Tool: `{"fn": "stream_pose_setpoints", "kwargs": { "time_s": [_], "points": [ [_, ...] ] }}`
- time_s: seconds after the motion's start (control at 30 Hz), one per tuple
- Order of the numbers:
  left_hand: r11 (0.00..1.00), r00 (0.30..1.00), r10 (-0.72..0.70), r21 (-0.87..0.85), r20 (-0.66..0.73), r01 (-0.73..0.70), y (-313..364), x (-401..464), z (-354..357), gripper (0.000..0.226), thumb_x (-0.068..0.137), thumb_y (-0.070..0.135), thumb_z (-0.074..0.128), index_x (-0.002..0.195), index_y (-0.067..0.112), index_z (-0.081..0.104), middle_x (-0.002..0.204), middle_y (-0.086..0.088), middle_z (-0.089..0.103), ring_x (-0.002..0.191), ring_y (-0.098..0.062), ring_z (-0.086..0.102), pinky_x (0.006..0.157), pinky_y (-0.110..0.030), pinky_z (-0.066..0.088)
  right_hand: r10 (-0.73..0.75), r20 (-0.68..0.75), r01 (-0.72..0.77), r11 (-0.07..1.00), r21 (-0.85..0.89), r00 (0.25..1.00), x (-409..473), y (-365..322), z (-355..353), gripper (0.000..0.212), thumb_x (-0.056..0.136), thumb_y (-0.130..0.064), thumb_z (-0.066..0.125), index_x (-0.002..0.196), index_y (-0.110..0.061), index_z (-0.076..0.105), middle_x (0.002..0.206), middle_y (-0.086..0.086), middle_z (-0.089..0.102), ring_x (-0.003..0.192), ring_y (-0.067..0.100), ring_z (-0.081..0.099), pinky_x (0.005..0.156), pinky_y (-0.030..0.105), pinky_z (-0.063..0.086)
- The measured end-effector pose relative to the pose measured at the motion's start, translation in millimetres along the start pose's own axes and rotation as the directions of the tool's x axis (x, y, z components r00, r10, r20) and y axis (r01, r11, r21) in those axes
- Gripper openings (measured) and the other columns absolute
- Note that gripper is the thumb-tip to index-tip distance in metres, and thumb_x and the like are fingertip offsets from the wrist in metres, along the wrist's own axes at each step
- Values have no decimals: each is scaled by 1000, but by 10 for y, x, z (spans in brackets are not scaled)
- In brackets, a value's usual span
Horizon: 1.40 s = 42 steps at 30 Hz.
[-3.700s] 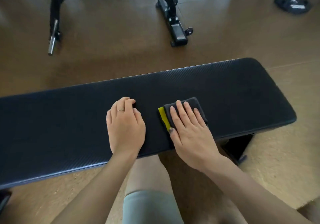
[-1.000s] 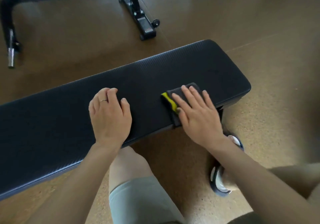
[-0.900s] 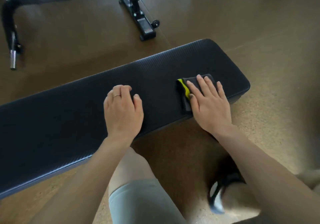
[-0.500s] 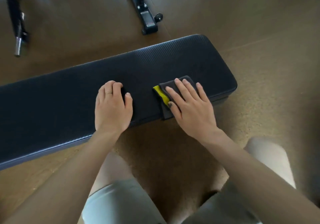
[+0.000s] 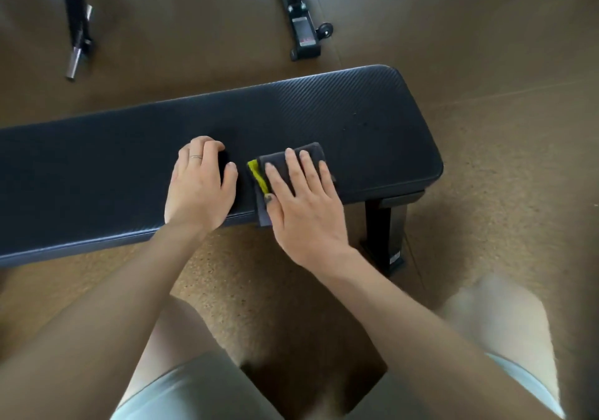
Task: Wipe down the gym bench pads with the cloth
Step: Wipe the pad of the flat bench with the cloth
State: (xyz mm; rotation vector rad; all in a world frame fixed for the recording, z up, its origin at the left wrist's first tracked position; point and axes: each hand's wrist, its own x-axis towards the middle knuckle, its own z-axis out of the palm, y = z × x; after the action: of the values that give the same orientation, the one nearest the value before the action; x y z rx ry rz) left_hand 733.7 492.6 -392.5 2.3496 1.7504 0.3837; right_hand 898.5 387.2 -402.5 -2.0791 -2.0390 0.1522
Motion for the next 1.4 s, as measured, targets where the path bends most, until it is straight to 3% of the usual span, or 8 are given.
{"fn": "stream_pose_setpoints", "kwargs": {
  "time_s": [0.1,0.27,0.37,0.47,0.73,0.97,1.17,1.4],
  "points": [
    [1000,1000,12,-29,-11,-12,-17,-2,1,36,106,30,44,135,10,51,142,-6,47,135,-28,39,119,-45,34,15,-7,-16,998,-68,1000,28,489,-140,56,109,-47,24,159,-26,36,169,7,25,157,25,20,127,48,14],
    [1000,1000,-3,-21,-20,2,-6,5,18,35,106,31,44,133,10,51,140,-5,47,132,-29,40,116,-44,37,409,17,-405,907,-115,912,213,1320,-429,60,108,-49,17,164,-27,19,172,10,5,159,25,4,129,45,1],
    [1000,1000,-12,-16,-19,12,2,16,31,35,105,31,44,133,11,51,140,-6,47,131,-29,40,115,-43,36,501,17,-498,863,-88,865,543,1232,-396,62,109,-45,17,165,-18,13,171,19,-2,159,33,-3,128,46,-2],
    [1000,999,-12,1,-31,12,0,28,36,33,105,32,44,131,12,51,138,-5,48,129,-29,41,115,-42,36,452,65,-448,891,-67,890,919,933,-308,63,108,-44,16,165,-17,8,170,21,-6,158,35,-7,128,47,-4],
    [1000,998,-4,-16,-55,3,-2,3,17,30,105,27,44,128,11,53,134,-6,50,125,-29,45,110,-46,41,-28,182,29,1000,0,983,556,258,-191,61,110,-48,16,165,-25,6,172,13,-8,159,26,-10,129,40,-6],
    [1000,998,-20,-22,-63,19,3,18,27,30,104,27,44,127,12,55,135,-5,51,126,-28,46,111,-46,41,151,171,-141,988,-66,974,1447,429,-135,62,110,-44,17,165,-19,4,171,18,-8,158,32,-8,128,44,-4],
    [1000,998,-23,-22,-58,22,4,16,33,30,103,27,44,127,12,55,134,-5,52,125,-28,47,110,-45,42,-58,198,64,998,-20,978,1408,103,-34,63,109,-47,22,165,-21,9,171,17,-3,158,33,-6,129,45,-3],
    [998,997,-49,-49,-55,46,-3,12,29,25,101,24,46,124,16,54,134,1,49,124,-25,45,107,-46,43,62,163,-55,997,-45,985,1875,611,-130,62,109,-46,18,165,-19,13,172,13,3,159,27,0,129,40,1]
  ]
}}
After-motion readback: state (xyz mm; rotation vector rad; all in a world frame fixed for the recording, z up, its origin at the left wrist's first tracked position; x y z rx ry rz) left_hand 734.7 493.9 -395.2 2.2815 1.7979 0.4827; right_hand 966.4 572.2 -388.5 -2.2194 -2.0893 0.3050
